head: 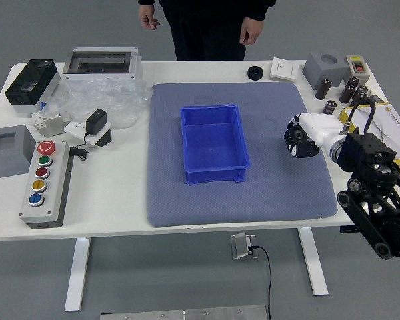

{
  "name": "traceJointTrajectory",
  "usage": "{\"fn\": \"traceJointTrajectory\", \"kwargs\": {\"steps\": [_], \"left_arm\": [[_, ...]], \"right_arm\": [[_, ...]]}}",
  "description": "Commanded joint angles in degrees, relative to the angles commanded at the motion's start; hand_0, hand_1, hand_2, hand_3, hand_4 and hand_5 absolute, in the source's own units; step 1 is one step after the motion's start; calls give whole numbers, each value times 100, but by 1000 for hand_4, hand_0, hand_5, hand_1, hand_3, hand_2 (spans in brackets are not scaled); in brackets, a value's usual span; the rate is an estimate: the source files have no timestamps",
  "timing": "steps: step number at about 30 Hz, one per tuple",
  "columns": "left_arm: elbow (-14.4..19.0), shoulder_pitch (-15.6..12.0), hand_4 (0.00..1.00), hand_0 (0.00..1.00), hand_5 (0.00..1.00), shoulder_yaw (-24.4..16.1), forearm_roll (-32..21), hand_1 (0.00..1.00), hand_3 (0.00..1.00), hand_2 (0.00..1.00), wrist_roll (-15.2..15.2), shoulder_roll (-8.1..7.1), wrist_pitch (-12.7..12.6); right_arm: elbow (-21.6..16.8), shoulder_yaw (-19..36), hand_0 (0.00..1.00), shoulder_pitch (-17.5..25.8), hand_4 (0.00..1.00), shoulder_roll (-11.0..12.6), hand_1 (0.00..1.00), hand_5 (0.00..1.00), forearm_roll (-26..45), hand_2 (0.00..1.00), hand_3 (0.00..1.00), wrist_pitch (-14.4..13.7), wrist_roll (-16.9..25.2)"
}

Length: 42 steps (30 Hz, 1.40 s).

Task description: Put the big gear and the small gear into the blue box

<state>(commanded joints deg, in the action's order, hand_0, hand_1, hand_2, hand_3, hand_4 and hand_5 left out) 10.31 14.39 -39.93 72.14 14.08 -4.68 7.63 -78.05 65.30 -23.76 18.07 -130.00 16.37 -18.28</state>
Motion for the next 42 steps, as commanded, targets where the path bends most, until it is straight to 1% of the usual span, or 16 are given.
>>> {"fn": "traceJointTrajectory", "kwargs": {"steps": [10, 16, 20, 29, 35, 38, 39, 42], "left_arm": [[0, 5, 568, 788, 255, 5, 6, 756, 682, 746, 0, -5, 1], [0, 6, 567, 788, 254, 19, 1, 756, 682, 746, 2, -4, 4], [0, 7, 567, 788, 254, 13, 12, 756, 682, 746, 6, -4, 6], [0, 17, 565, 788, 255, 19, 17, 757, 681, 750, 17, 12, 15], [0, 46, 563, 788, 254, 62, -27, 757, 682, 750, 15, 36, 24], [0, 63, 563, 788, 254, 86, -52, 757, 682, 750, 11, 44, 27], [0, 66, 562, 789, 254, 90, -55, 757, 681, 751, 10, 46, 28], [0, 72, 562, 789, 254, 97, -59, 757, 681, 751, 9, 48, 31]], "right_arm": [[-564, -73, 671, -116, 443, -55, 546, 170, 0, 524, 598, 10, -11], [-710, -193, 672, -269, 443, -179, 543, 171, 0, 521, 595, 18, -9], [-713, -316, 672, -392, 443, -291, 543, 171, 0, 521, 595, 36, -10], [-564, -718, 675, -665, 443, -681, 545, 159, 0, 517, 594, 14, 9], [-449, -1015, 678, -773, 442, -909, 544, 152, 0, 516, 592, -11, 27], [-403, -1128, 678, -805, 442, -990, 544, 152, 0, 516, 592, -18, 38], [-390, -1162, 690, -816, 451, -1015, 576, 147, 0, 532, 608, -19, 46], [-356, -1230, 690, -842, 451, -1066, 576, 147, 0, 532, 608, -7, 95]]}}
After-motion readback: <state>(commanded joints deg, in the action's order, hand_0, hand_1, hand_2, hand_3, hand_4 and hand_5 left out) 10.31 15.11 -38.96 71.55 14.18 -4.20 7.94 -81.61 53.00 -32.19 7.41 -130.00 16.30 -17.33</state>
